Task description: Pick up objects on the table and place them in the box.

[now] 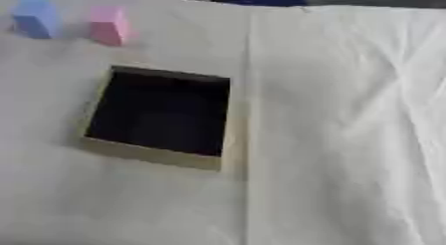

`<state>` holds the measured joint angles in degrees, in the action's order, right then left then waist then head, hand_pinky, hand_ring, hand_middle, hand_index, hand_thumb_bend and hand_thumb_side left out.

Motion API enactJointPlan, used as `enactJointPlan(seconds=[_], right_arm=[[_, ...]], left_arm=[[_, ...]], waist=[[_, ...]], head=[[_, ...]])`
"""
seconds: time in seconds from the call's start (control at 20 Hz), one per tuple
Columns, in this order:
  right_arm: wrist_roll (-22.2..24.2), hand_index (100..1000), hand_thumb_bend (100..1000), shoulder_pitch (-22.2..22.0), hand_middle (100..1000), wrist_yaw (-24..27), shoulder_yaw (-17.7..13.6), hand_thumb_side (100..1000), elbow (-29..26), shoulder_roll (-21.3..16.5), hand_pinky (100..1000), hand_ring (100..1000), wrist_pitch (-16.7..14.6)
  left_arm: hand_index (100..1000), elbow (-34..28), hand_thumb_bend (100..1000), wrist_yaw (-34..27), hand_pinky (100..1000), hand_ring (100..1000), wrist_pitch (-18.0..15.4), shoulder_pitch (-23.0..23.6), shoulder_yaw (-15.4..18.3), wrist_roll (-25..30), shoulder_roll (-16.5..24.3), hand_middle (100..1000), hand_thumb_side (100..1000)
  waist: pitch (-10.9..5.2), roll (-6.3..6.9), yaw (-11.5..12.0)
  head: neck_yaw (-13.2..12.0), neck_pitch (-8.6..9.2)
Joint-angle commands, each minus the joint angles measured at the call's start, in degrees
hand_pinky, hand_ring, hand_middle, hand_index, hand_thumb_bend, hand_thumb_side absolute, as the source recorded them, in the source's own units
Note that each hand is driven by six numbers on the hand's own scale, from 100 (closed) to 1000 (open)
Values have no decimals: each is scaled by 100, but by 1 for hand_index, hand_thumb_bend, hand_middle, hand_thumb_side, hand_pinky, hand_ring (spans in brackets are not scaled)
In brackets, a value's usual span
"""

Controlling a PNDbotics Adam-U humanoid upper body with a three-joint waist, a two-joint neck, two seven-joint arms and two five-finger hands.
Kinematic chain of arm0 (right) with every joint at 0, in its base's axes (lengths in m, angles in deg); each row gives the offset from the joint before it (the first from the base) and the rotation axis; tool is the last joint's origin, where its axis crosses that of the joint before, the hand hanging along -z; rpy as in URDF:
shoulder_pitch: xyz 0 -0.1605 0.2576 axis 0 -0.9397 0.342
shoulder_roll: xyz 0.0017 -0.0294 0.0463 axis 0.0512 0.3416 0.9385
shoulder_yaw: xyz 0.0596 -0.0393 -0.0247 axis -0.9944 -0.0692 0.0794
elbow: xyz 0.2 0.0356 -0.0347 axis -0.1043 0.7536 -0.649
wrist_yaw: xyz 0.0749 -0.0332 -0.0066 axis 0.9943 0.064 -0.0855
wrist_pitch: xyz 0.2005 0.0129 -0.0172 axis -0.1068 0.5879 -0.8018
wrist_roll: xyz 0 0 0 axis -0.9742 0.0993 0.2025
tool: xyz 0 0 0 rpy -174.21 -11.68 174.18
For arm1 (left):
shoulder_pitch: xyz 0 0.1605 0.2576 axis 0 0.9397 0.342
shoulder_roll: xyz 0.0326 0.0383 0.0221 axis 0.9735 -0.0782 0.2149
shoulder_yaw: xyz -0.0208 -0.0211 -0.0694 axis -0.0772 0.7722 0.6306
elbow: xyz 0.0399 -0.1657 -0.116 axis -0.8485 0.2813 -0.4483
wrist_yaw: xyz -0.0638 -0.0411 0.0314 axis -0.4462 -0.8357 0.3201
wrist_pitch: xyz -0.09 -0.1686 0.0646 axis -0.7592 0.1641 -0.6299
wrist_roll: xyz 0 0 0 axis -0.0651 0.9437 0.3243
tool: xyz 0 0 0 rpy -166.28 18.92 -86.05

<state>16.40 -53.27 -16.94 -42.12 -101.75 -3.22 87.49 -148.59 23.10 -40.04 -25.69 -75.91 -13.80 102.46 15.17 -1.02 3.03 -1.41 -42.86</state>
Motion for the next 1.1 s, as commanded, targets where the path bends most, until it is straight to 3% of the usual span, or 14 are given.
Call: enactJointPlan(seconds=[0.05,0.15,0.55,0.7,1.1], right_arm=[[-1,724,213,74,526,-37,-23,895,-68,-139,780,856,-3],[2,724,214,77,525,-34,-18,895,-61,-144,779,856,-5],[18,723,219,122,523,-4,4,894,3,-176,779,856,-18],[28,723,221,150,522,16,15,893,48,-193,779,856,-26],[46,722,227,232,519,92,39,892,195,-240,780,856,-67]], left_arm=[[932,-3,381,294,859,923,-93,-213,-83,303,136,897,100],[923,20,470,502,856,930,-158,-328,-169,504,108,899,100],[914,96,632,1095,854,947,-400,-726,-464,915,-80,914,118],[917,168,663,1234,855,952,-459,-846,-533,1044,-154,921,132],[920,658,633,1375,861,951,-450,-1262,-540,1181,-416,929,156]], waist=[[-124,26,-13],[-124,32,-16],[-92,40,-27],[-72,35,-25],[-15,-7,10]], head=[[16,-18],[39,-7],[74,48],[93,72],[66,164]])
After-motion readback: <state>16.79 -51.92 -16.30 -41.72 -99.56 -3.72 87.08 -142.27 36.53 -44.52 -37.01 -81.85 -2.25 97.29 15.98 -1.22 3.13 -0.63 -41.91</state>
